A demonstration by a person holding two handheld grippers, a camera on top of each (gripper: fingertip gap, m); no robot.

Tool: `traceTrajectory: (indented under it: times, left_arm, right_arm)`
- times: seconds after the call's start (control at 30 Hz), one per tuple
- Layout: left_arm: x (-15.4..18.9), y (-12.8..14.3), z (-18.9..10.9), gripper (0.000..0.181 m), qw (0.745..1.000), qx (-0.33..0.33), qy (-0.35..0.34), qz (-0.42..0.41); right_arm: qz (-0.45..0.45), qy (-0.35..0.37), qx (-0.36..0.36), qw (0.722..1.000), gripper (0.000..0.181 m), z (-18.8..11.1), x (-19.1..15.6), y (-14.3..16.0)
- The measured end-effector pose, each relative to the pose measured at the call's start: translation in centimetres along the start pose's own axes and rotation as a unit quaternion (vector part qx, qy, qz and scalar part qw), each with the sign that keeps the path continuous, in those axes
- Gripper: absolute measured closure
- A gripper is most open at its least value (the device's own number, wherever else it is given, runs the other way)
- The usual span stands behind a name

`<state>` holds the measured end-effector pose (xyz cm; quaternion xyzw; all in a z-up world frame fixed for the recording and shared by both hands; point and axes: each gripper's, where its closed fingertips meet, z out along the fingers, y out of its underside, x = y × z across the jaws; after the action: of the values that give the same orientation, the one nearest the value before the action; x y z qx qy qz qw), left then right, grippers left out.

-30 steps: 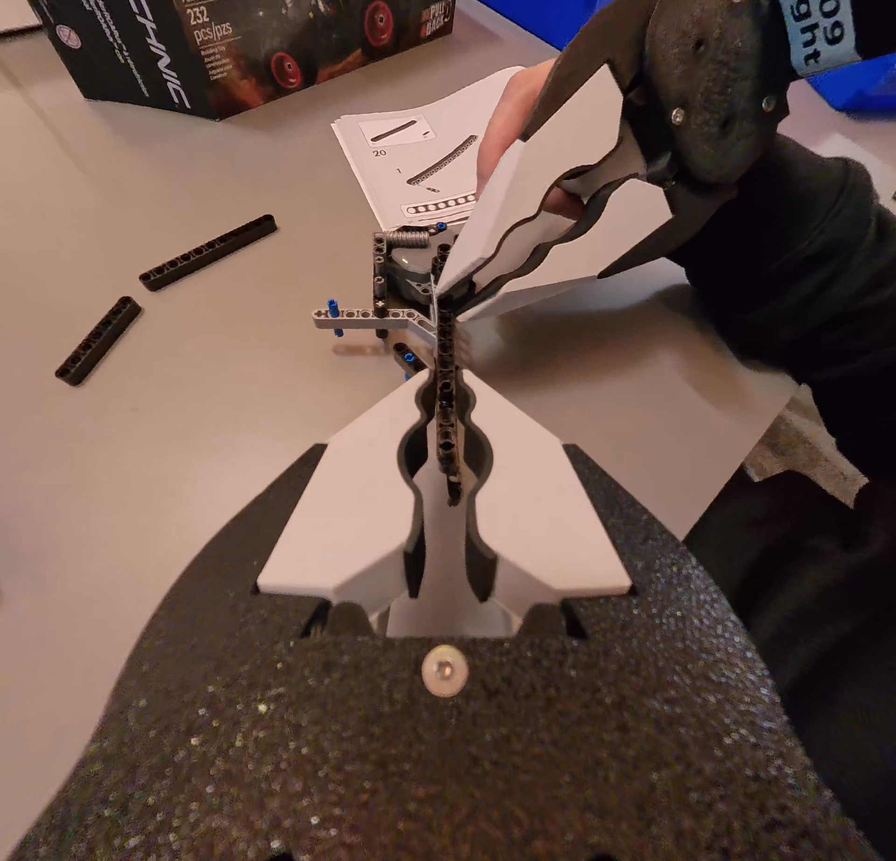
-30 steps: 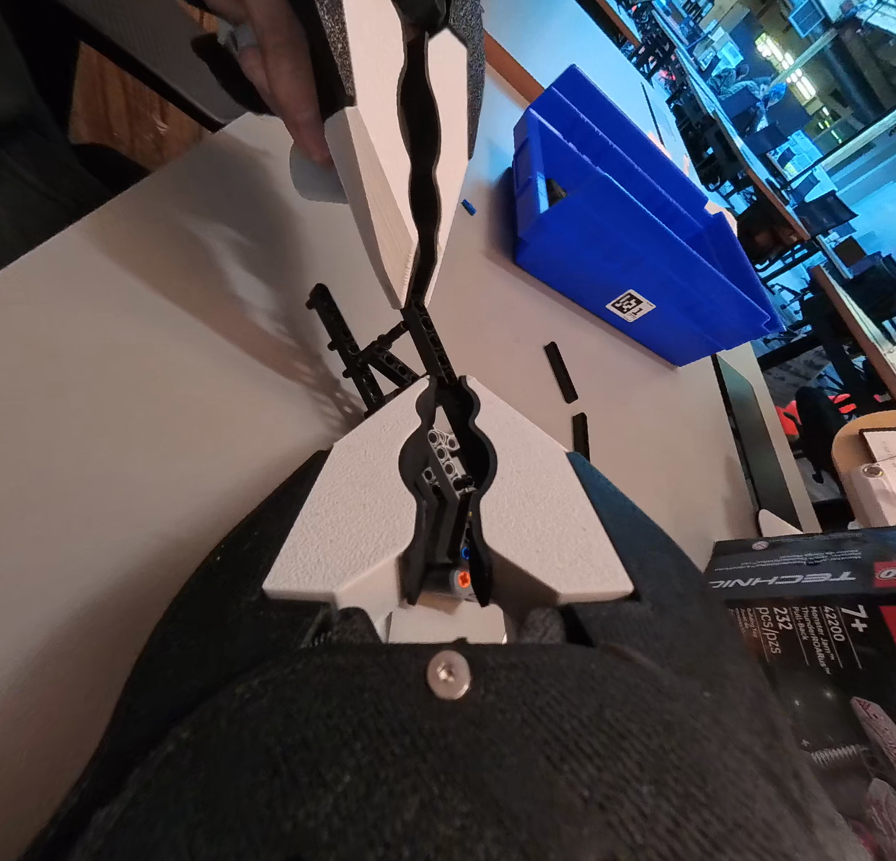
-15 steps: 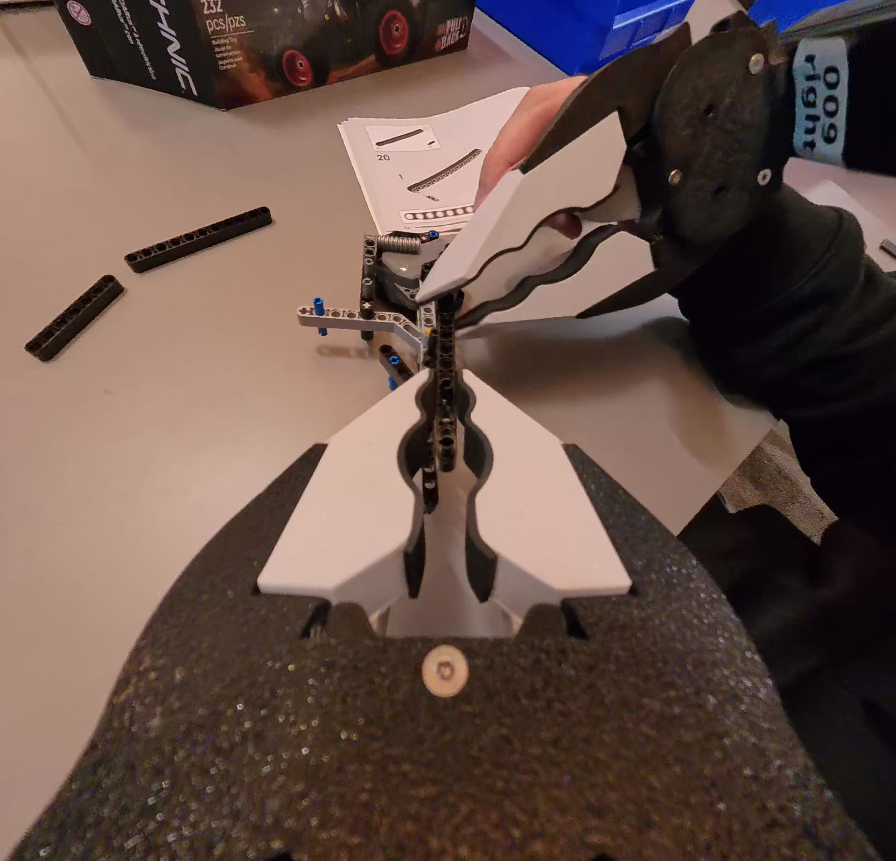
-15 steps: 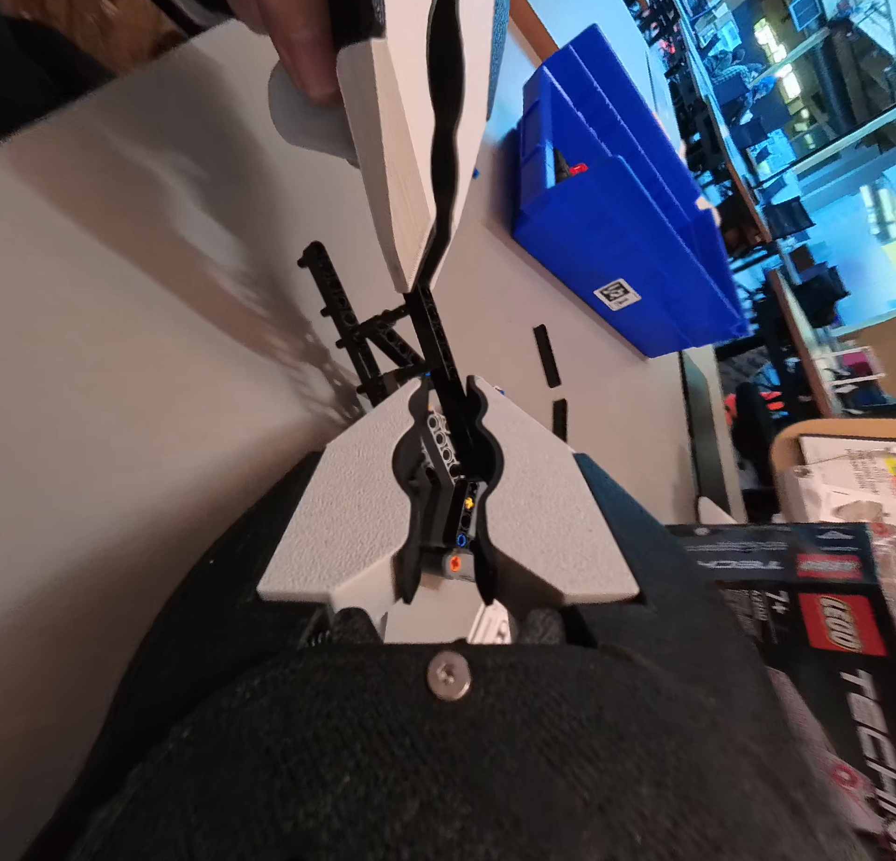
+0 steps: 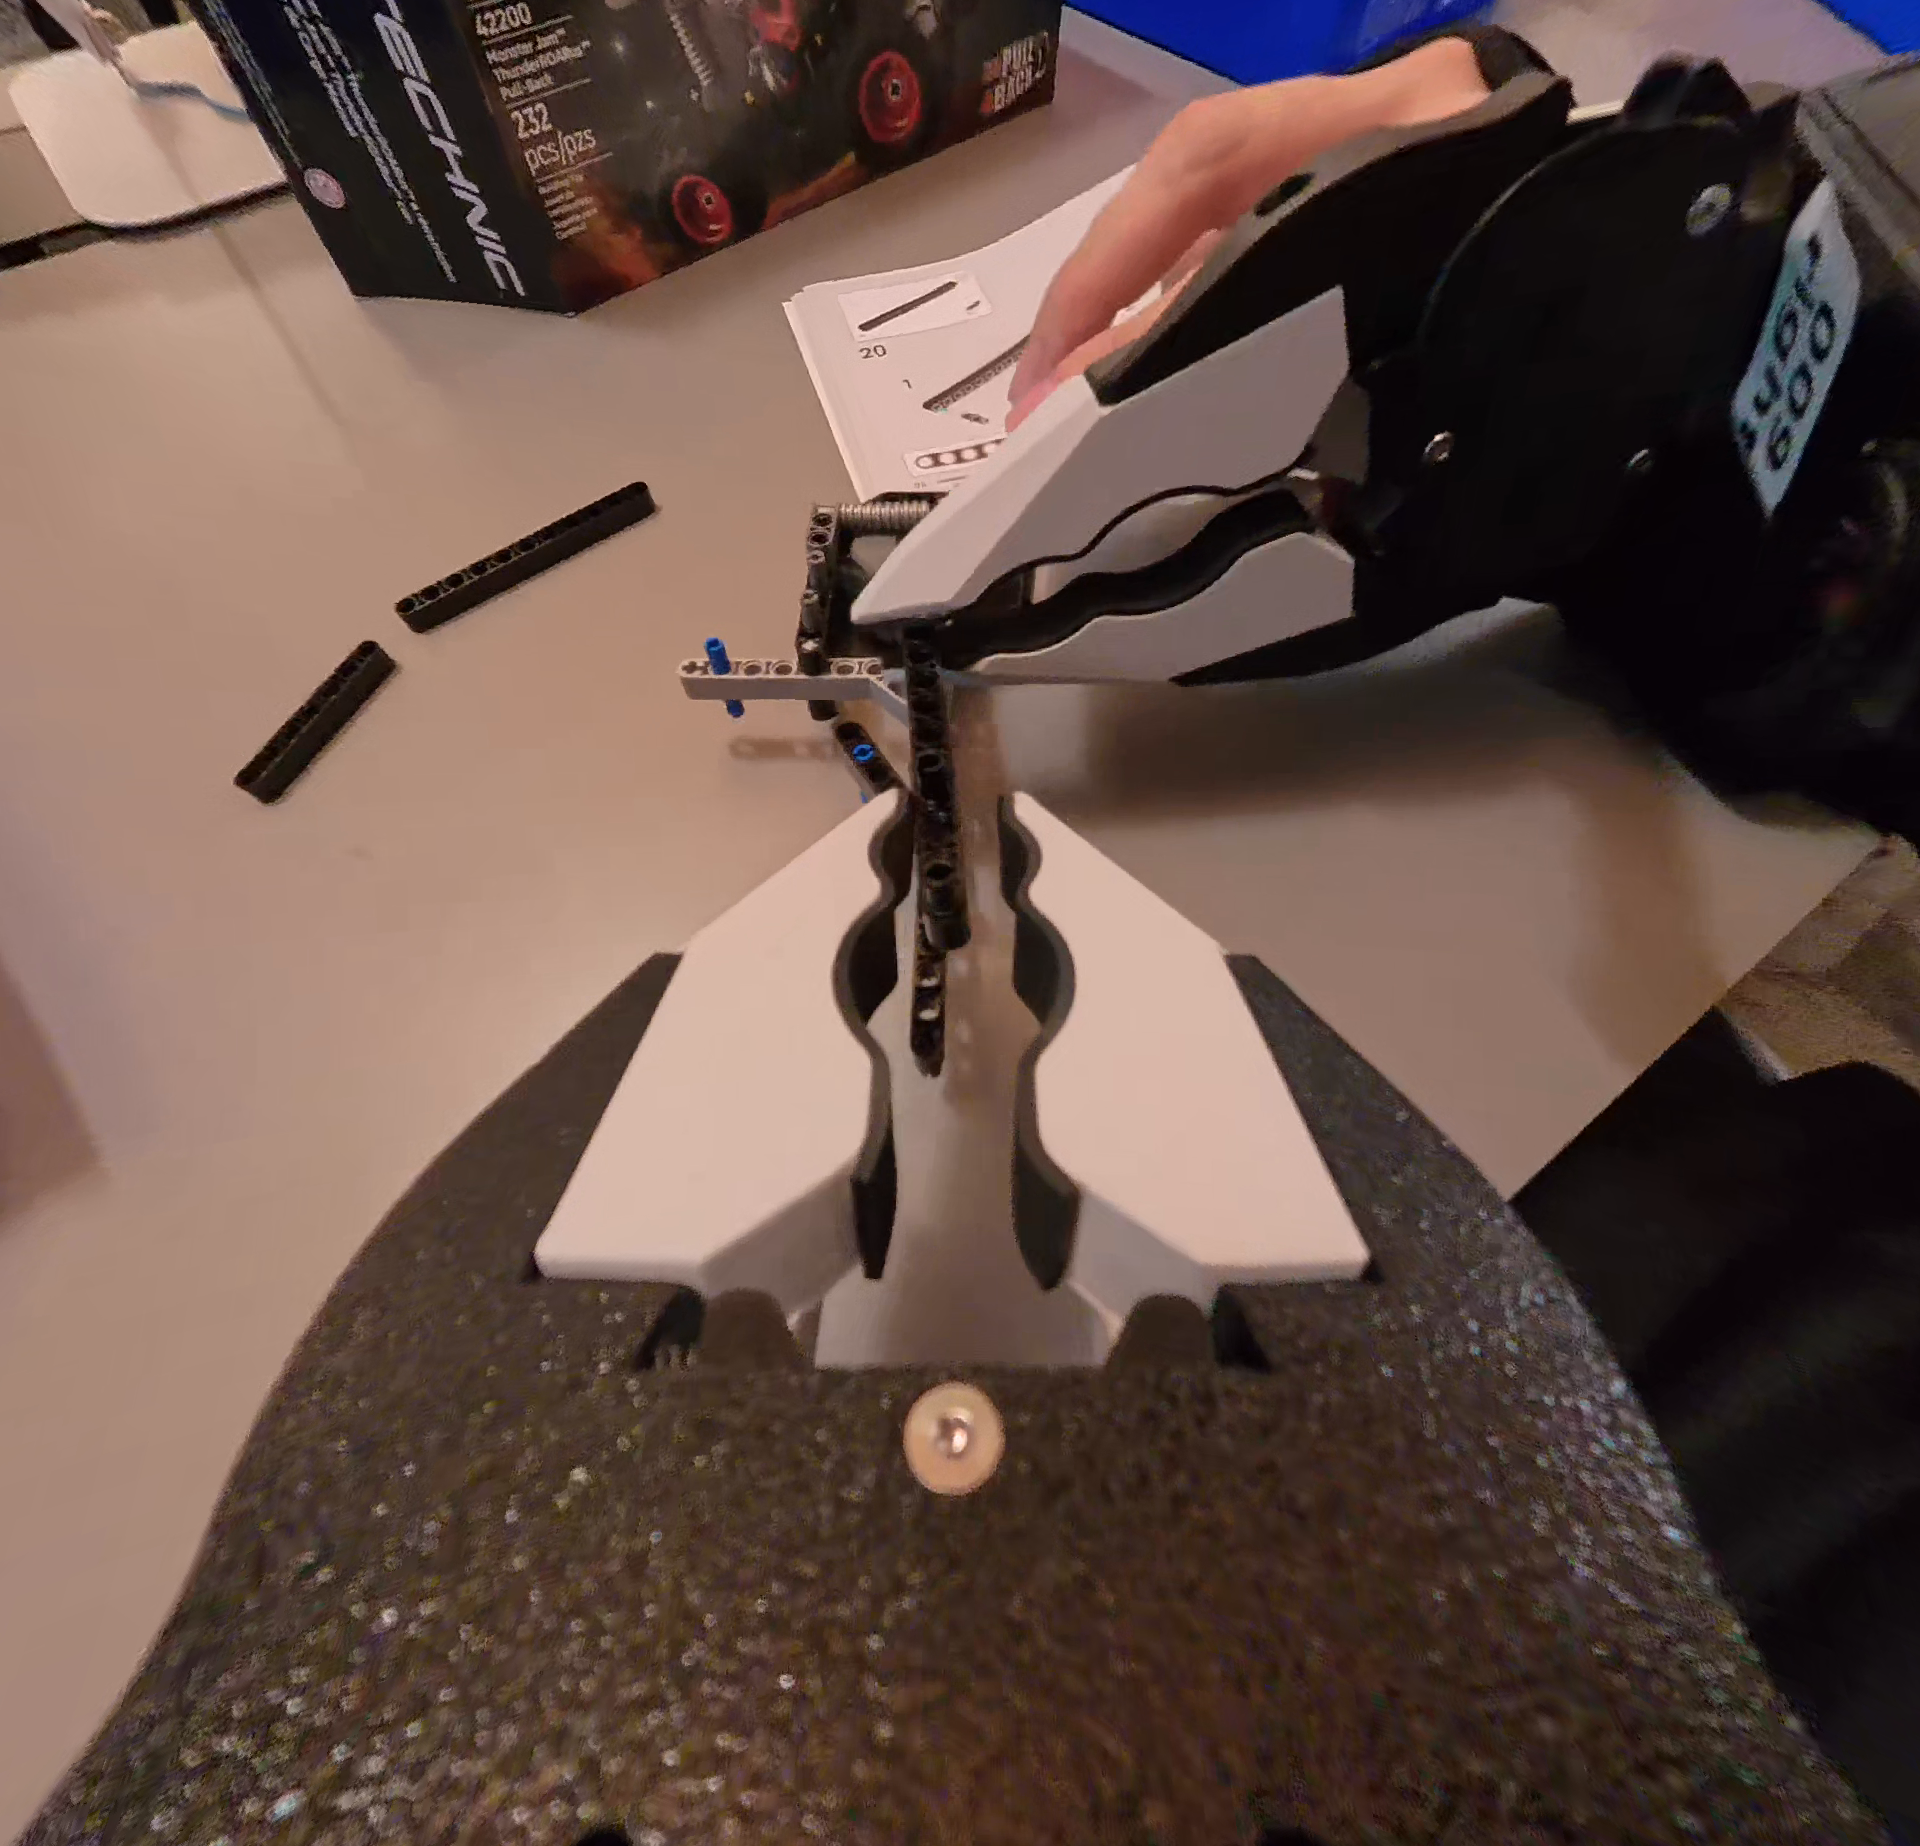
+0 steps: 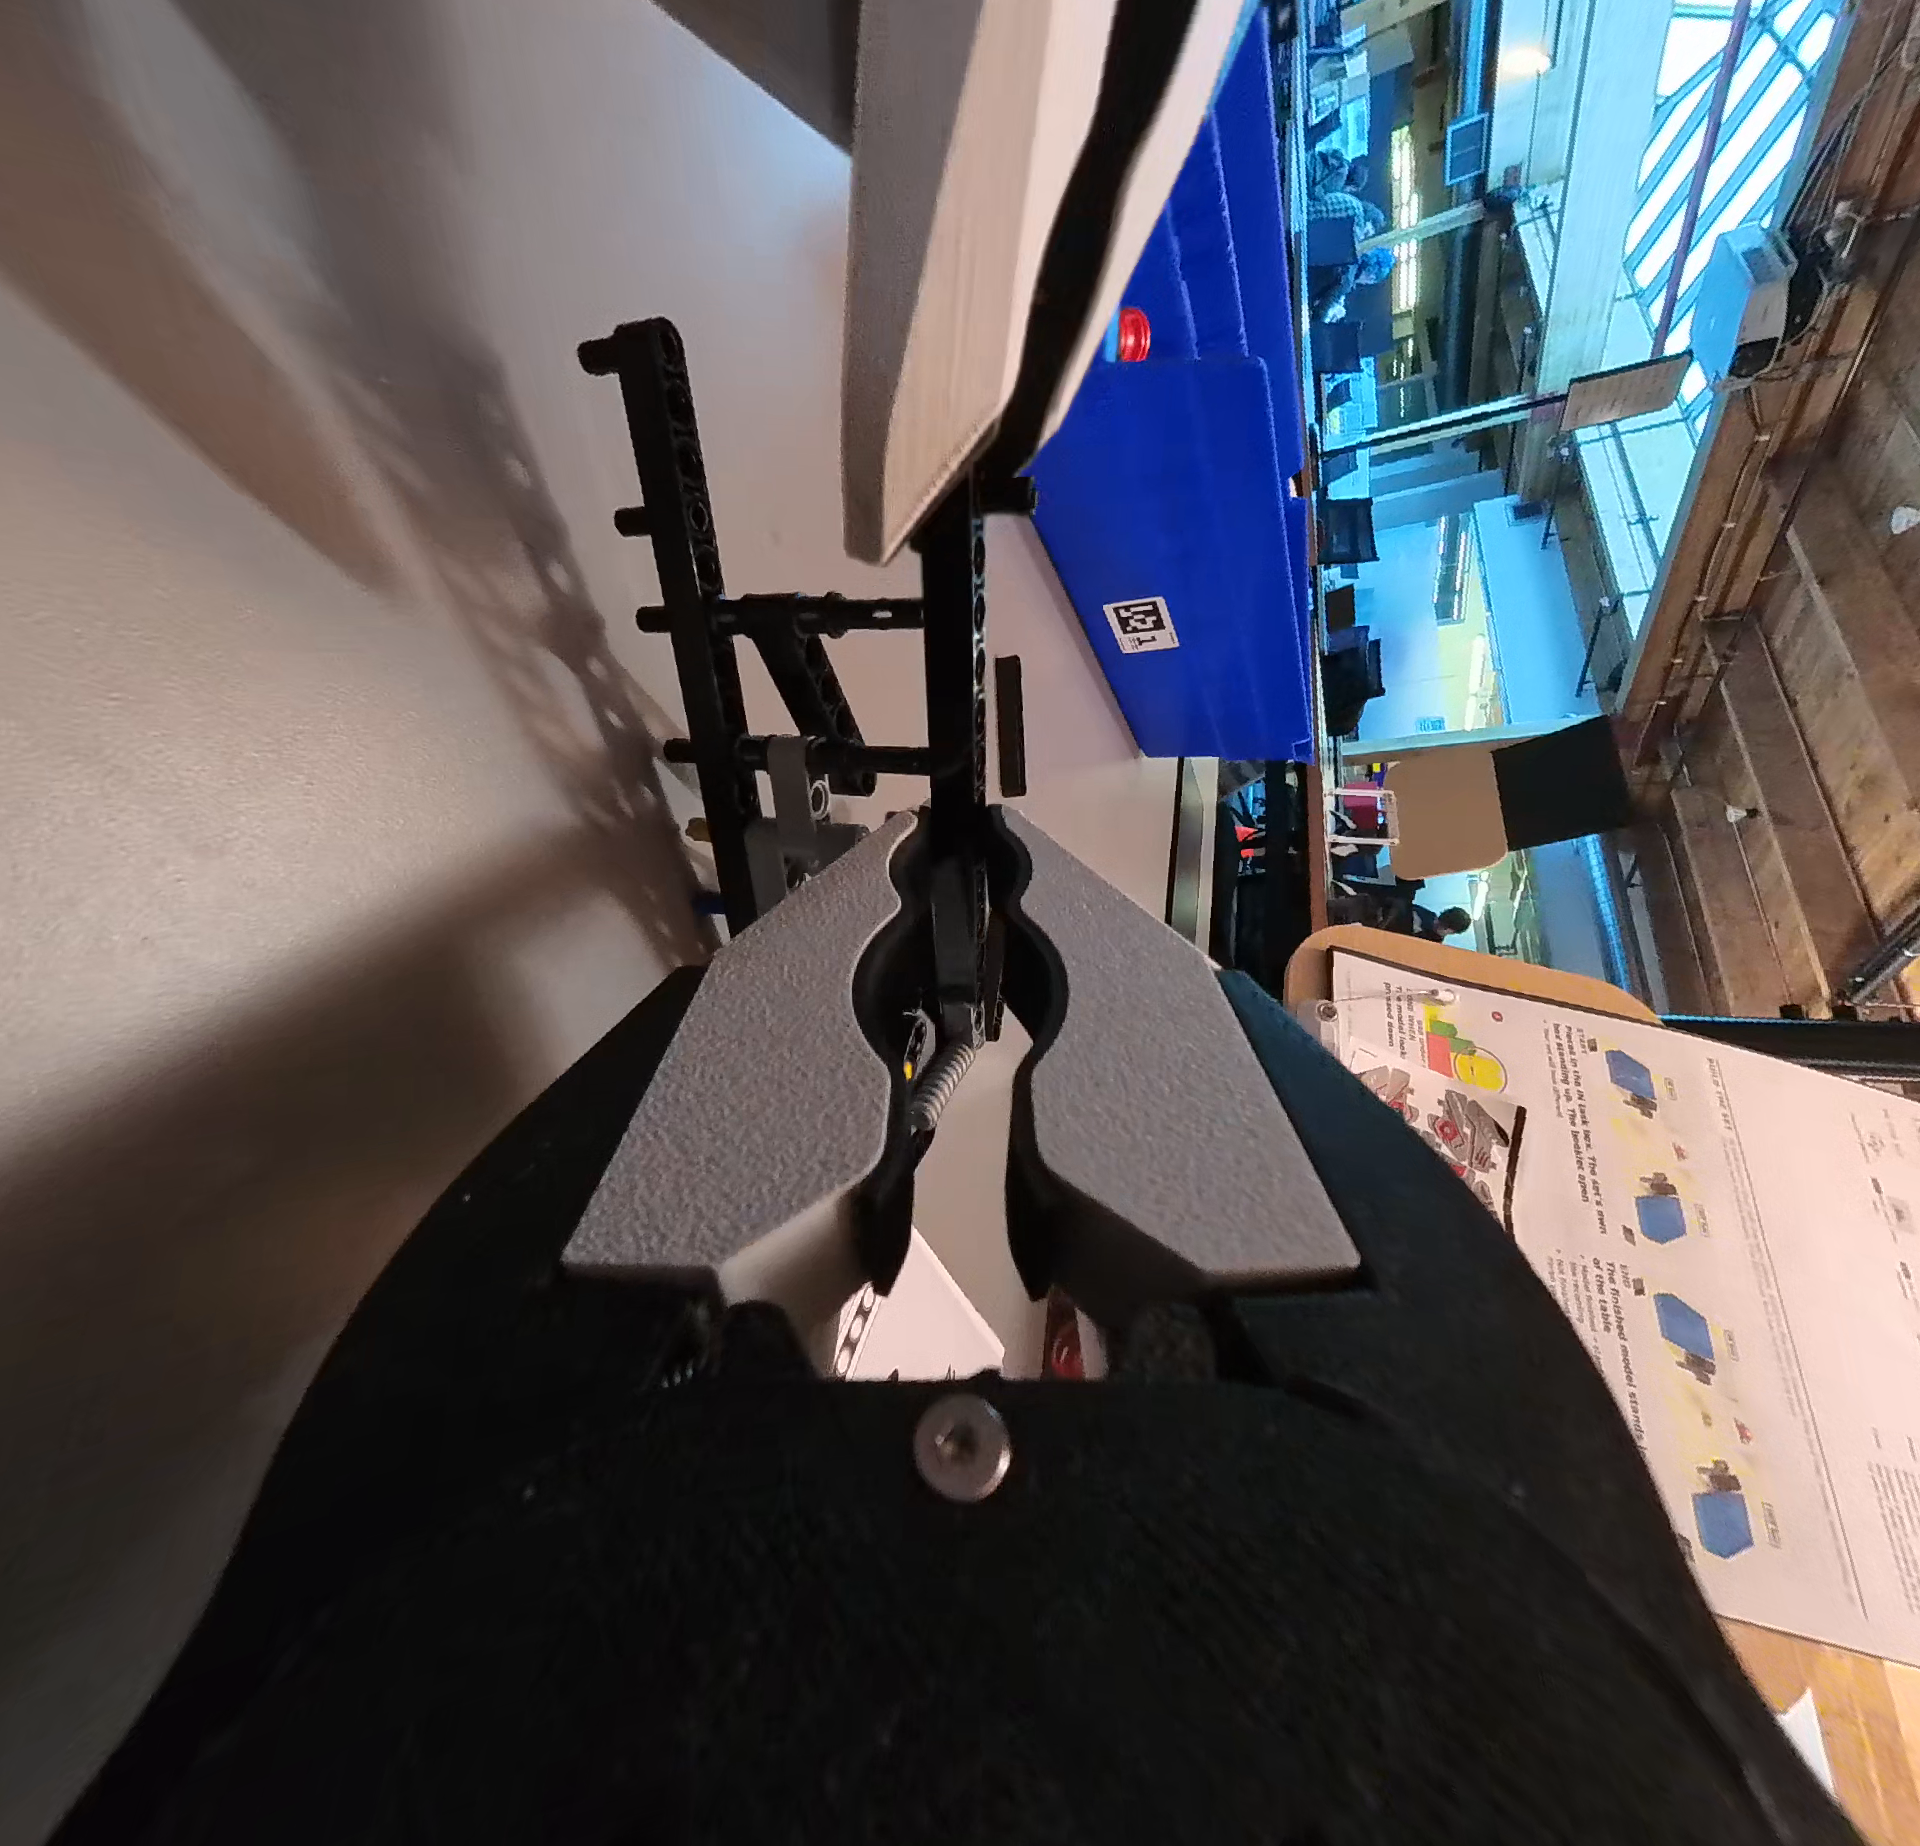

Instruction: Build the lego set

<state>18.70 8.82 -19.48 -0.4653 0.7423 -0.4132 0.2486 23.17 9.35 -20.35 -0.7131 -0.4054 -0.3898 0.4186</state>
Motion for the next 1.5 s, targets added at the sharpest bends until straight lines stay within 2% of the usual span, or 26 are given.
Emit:
traceTrajectory:
  times: [0.13,0.37,0.63,0.9,0.97,1.03,1.1,1.17,1.23,1.3,1.37,1.4,1.43,1.5]
  left_arm:
    - [-0.5,0.2,-0.3,0.168,0.999,0.0,-0.024,0.029]
    - [-1.0,0.5,0.1,0.175,0.999,-0.003,-0.013,0.03]
    - [-1.1,1.1,-0.2,0.175,0.999,0.002,0.037,-0.028]
    - [-0.7,0.9,-0.2,0.176,1.0,0.011,-0.001,0.015]
    - [-0.7,0.8,-0.1,0.176,1.0,0.012,-0.006,0.023]
    - [-0.7,0.7,-0.1,0.176,0.999,0.012,-0.008,0.029]
    - [-0.6,0.7,0.0,0.176,1.0,0.012,-0.005,0.028]
    - [-0.6,0.7,0.0,0.176,1.0,0.012,-0.005,0.028]
    - [-0.6,0.7,0.0,0.176,0.999,0.012,-0.006,0.03]
    - [-0.6,0.7,0.0,0.176,0.999,0.011,-0.008,0.03]
    - [-0.6,0.7,0.0,0.176,1.0,0.013,-0.007,0.026]
    - [-0.7,0.7,0.0,0.176,1.0,0.013,-0.007,0.024]
    - [-0.7,0.7,0.0,0.176,1.0,0.013,-0.009,0.023]
    - [-1.0,0.7,0.0,0.176,1.0,0.013,-0.016,0.022]
  right_arm:
    - [-0.021,0.004,-0.016,1.0,0.175,0.1,0.0,0.2]
    - [-0.04,0.001,-0.04,0.998,0.175,0.3,0.0,0.1]
    - [-0.032,-0.014,-0.031,0.999,0.176,0.6,-0.6,-0.3]
    - [-0.012,-0.017,-0.007,1.0,0.174,0.2,-0.6,-0.2]
    - [0.017,-0.019,-0.001,1.0,0.171,-0.1,-0.4,0.3]
    - [0.06,-0.018,-0.006,0.998,0.155,-1.0,0.3,1.6]
    - [0.16,-0.041,0.003,0.986,0.144,-2.0,0.6,3.3]
    - [0.265,-0.066,0.031,0.961,0.136,-2.8,1.0,4.1]
    - [0.373,-0.083,0.086,0.92,0.132,-2.9,1.9,3.8]
    - [0.448,-0.127,0.107,0.878,0.132,-2.5,1.7,3.4]
    - [0.453,-0.168,0.074,0.872,0.136,-1.6,0.1,3.7]
    - [0.444,-0.177,0.052,0.877,0.131,-1.2,-0.6,4.0]
    - [0.437,-0.175,0.032,0.882,0.125,-0.8,-1.1,4.3]
    - [0.421,-0.158,0.005,0.893,0.129,-0.3,-1.4,4.9]
